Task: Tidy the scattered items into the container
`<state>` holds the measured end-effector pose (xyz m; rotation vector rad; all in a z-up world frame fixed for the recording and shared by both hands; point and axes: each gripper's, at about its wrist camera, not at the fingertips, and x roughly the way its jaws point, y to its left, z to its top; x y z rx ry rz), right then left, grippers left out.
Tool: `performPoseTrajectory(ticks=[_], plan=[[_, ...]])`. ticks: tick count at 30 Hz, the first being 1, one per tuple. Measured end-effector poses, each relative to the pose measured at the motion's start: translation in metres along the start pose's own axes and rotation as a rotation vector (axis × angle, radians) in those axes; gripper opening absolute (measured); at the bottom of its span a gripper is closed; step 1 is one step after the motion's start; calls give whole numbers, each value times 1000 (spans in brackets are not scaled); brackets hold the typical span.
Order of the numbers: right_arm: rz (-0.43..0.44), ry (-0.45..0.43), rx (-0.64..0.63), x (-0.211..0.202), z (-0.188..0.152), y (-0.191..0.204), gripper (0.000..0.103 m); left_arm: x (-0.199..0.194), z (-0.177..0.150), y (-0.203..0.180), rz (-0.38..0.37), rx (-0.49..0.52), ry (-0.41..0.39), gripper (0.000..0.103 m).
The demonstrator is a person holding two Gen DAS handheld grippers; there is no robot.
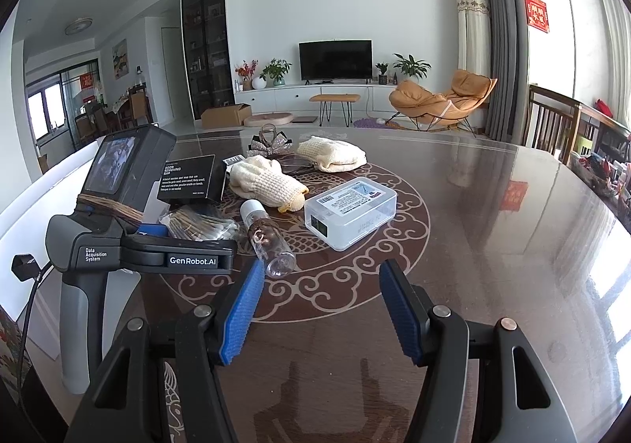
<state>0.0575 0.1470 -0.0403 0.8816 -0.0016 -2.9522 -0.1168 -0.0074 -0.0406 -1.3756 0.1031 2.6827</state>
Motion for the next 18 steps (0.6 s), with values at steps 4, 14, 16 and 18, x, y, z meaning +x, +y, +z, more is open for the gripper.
performPoseTrajectory(ticks=[4, 14, 16, 18], plan=[[2, 1, 2, 0, 0, 0, 62, 0, 0, 0, 0, 0, 0, 103], [6, 1, 12, -2, 0, 0, 62, 0, 0, 0, 0, 0, 0, 103], [5, -2, 13, -3, 0, 0, 62, 0, 0, 0, 0, 0, 0, 103], [6, 3, 13, -3, 0, 0, 62, 0, 0, 0, 0, 0, 0, 103]])
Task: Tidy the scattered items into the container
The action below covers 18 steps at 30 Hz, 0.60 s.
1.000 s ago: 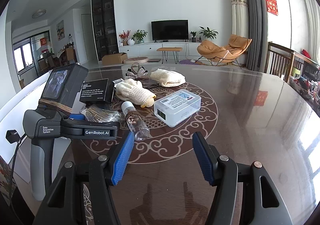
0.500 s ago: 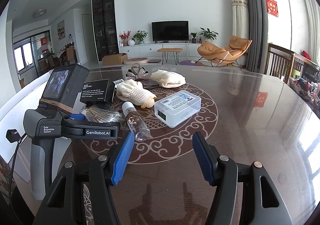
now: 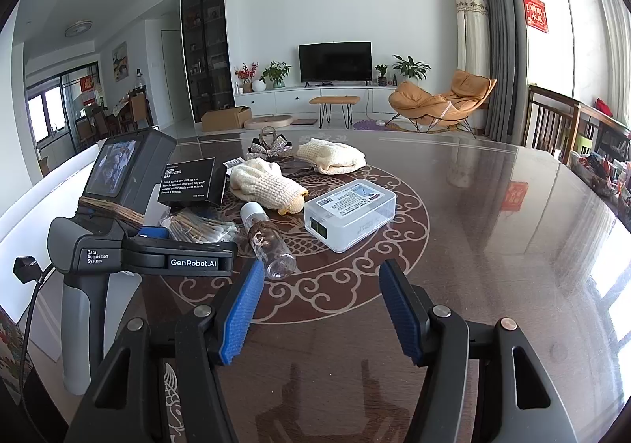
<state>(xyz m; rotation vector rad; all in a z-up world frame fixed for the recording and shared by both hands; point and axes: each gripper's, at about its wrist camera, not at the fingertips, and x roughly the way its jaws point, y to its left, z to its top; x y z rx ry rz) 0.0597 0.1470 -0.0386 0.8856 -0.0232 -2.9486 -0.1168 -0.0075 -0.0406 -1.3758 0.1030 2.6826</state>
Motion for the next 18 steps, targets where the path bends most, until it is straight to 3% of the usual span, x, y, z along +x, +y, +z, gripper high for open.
performPoseTrajectory(ticks=[18], plan=[[-2, 3, 7, -1, 1, -2, 62, 0, 0, 0, 0, 0, 0, 103]])
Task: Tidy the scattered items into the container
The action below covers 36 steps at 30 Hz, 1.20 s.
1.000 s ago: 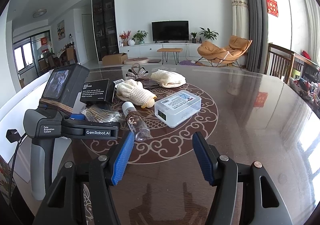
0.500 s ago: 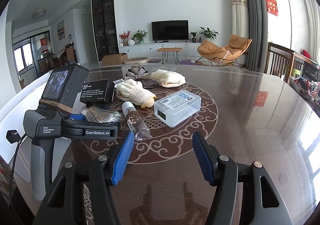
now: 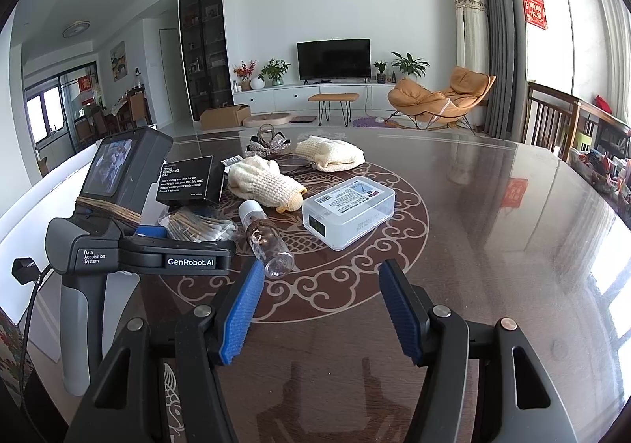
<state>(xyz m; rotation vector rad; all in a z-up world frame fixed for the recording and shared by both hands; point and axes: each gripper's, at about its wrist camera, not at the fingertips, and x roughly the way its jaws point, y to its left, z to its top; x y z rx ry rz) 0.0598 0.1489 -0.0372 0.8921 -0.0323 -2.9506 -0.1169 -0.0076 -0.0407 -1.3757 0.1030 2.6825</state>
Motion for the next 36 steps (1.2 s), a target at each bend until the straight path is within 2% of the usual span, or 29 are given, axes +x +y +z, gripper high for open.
performPoseTrajectory(ticks=[36], plan=[[-6, 15, 10, 7, 1, -2, 62, 0, 0, 0, 0, 0, 0, 103]])
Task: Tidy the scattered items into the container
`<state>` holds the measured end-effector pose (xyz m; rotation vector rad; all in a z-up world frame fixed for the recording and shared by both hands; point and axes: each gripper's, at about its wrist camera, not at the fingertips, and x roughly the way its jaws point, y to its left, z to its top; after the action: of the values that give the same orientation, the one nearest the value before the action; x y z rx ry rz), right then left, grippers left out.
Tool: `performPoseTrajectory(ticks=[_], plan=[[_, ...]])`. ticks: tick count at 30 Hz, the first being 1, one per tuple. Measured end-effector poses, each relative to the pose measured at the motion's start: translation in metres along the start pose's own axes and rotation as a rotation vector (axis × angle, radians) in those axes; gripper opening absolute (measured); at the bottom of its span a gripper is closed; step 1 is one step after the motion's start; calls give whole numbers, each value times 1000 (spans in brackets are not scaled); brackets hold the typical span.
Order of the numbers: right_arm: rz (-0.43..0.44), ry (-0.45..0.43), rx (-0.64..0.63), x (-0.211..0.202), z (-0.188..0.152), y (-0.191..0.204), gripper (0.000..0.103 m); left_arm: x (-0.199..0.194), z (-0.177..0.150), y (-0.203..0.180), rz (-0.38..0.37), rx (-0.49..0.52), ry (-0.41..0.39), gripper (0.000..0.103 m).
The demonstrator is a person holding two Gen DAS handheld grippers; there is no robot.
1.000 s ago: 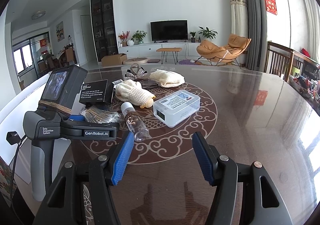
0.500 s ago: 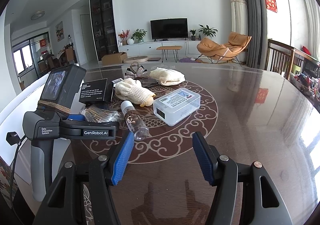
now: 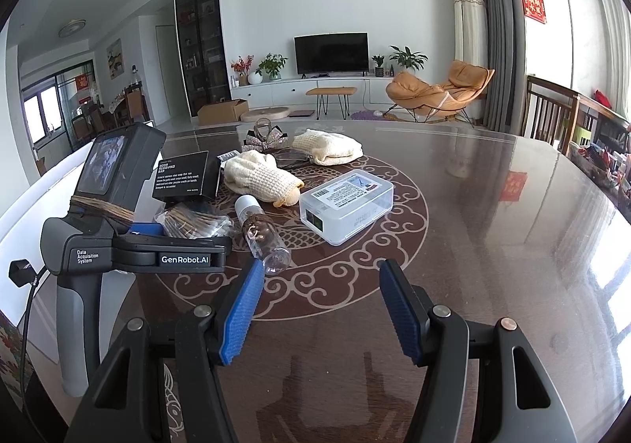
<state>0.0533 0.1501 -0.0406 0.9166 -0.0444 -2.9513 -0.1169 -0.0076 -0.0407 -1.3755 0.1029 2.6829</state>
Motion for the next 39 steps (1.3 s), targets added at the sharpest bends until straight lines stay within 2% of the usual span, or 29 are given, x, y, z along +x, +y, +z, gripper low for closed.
performPoseTrajectory(ticks=[39], plan=[[-5, -18, -20, -4, -1, 5, 62, 0, 0, 0, 0, 0, 0, 103]])
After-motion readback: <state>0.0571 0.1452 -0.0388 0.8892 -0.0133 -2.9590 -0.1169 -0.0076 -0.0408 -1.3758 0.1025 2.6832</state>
